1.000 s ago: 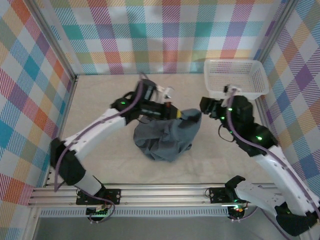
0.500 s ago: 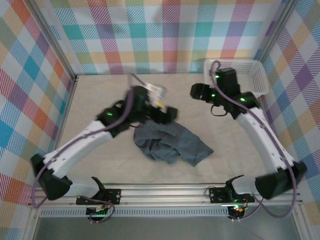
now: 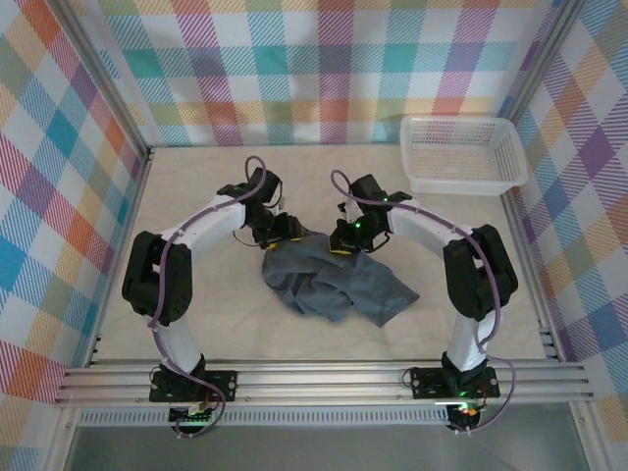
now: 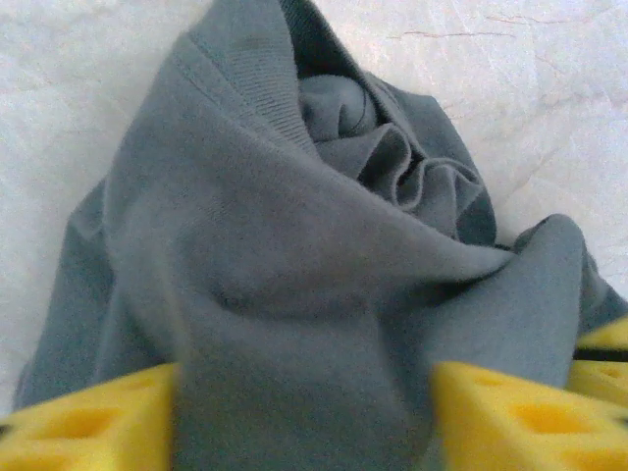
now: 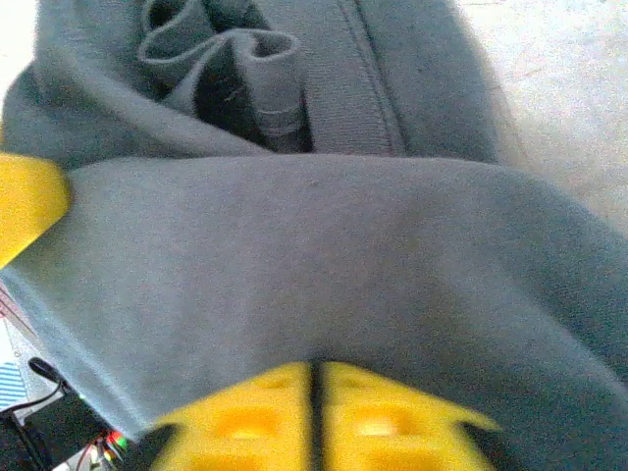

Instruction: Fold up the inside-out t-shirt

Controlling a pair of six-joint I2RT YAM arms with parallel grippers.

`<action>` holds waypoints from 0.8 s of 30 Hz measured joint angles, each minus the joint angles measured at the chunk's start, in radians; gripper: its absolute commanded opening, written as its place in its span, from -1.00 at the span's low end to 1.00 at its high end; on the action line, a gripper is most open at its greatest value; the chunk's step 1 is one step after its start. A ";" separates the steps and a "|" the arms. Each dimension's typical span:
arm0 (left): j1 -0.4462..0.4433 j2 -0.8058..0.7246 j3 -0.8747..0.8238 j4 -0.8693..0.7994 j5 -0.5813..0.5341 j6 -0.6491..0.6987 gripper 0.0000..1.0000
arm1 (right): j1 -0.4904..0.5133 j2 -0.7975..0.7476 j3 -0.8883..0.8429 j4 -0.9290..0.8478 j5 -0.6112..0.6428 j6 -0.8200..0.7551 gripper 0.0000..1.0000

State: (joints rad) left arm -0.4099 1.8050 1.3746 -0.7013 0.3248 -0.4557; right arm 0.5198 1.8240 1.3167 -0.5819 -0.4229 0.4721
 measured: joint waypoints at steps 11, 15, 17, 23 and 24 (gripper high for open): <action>0.086 -0.078 0.369 0.061 0.093 0.027 -1.00 | -0.003 -0.204 0.376 0.010 0.097 -0.074 -1.00; 0.058 -0.259 0.436 0.114 0.104 0.119 -1.00 | -0.003 -0.340 0.394 0.071 0.153 -0.097 -1.00; -0.014 -0.382 0.365 0.138 0.067 0.174 -1.00 | -0.007 -0.417 0.338 0.098 0.198 -0.095 -0.95; -0.280 -0.583 -0.088 0.178 -0.054 0.234 -0.44 | -0.031 -0.529 0.099 0.102 0.290 -0.069 -0.91; -0.311 -0.573 -0.137 0.179 -0.070 0.237 -0.11 | -0.035 -0.529 0.074 0.095 0.298 -0.066 -0.87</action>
State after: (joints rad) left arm -0.7208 1.2324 1.2381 -0.5220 0.2550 -0.2192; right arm 0.4847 1.2953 1.3903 -0.4866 -0.1246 0.4061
